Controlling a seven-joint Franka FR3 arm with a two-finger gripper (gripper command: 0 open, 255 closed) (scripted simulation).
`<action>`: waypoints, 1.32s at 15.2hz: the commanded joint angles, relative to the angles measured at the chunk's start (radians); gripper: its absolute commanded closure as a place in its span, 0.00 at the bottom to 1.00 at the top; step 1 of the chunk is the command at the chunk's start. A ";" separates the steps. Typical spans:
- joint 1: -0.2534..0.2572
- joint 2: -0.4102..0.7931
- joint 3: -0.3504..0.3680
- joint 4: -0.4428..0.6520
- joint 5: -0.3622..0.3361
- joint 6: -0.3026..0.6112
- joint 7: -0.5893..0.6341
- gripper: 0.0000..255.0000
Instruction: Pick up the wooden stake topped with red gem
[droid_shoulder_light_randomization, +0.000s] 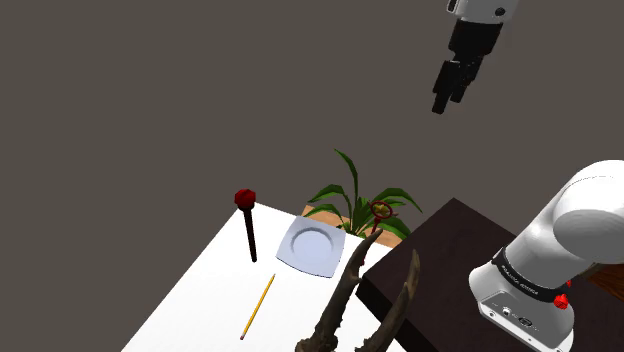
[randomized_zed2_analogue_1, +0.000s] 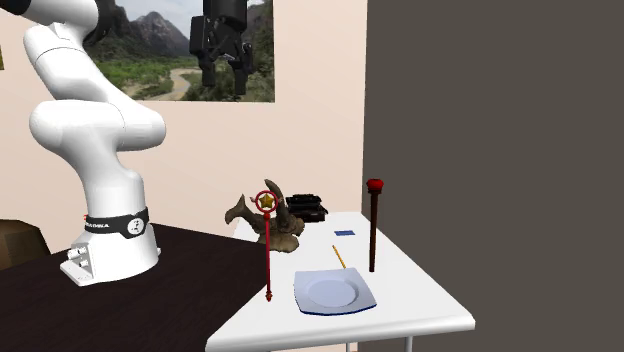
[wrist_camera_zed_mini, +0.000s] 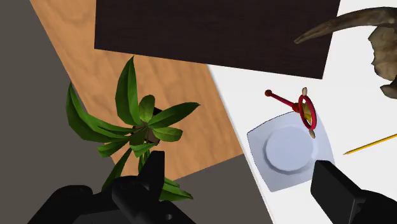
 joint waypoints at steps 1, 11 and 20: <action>0.000 0.000 0.000 0.000 0.000 0.000 0.000 0.00; 0.054 0.172 0.165 -0.046 0.143 0.273 0.212 0.00; 0.073 0.432 0.314 0.032 0.184 0.519 0.403 0.00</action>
